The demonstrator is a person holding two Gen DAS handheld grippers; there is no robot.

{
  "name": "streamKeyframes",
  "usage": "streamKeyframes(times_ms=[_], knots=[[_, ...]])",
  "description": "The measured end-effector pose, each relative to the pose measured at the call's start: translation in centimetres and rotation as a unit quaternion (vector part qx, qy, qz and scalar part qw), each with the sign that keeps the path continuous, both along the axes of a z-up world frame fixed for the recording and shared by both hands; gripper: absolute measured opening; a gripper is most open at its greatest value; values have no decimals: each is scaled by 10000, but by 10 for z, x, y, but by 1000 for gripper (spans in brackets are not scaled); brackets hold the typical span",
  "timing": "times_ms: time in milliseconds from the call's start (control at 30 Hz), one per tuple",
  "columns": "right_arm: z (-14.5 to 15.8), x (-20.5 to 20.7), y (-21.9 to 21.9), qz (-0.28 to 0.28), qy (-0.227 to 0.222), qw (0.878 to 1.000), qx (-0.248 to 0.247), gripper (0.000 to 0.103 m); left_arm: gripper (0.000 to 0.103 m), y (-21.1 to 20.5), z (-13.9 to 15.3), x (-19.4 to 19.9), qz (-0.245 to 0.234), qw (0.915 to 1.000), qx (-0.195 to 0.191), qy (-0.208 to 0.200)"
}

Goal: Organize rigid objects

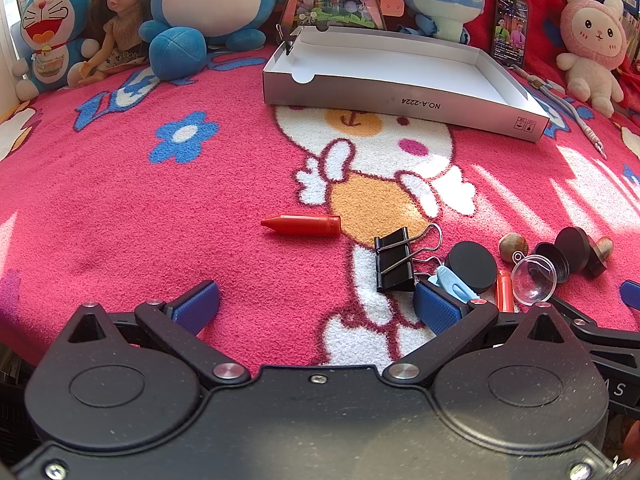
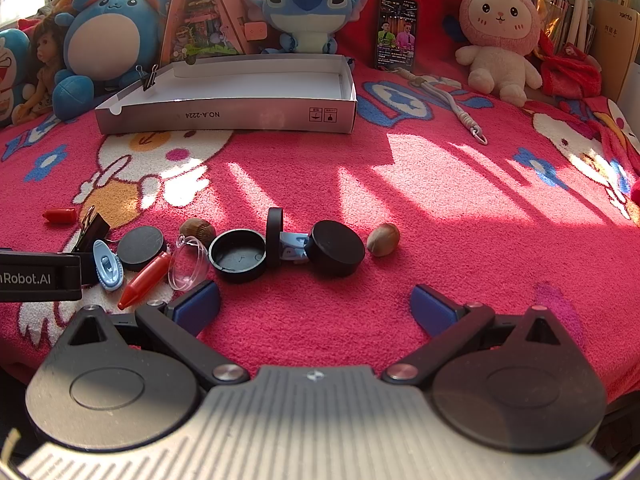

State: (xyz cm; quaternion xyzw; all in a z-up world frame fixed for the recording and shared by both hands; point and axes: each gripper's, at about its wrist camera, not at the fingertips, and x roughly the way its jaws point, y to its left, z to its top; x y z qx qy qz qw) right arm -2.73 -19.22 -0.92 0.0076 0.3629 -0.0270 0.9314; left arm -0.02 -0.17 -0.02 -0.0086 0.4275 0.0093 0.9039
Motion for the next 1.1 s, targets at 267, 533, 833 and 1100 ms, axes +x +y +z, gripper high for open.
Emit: streamKeyframes(times_ms=[267,533,833,1100], knots=[[0,1,-1,-1,53,10000,-6,103,103,0,0,0,-1,10000,1,-1],[0,1,-1,28,48,10000,-12,103,103,1,0,-1,-22,10000,-4,-17],[-2,-3,-2,95,-118,9999,0,103,103,5,0,-5,-179,9997,-34,-179],[1,-8,-6,198,-203,9996,59,103,79,4,9,-17,-439,9982,-84,-409]])
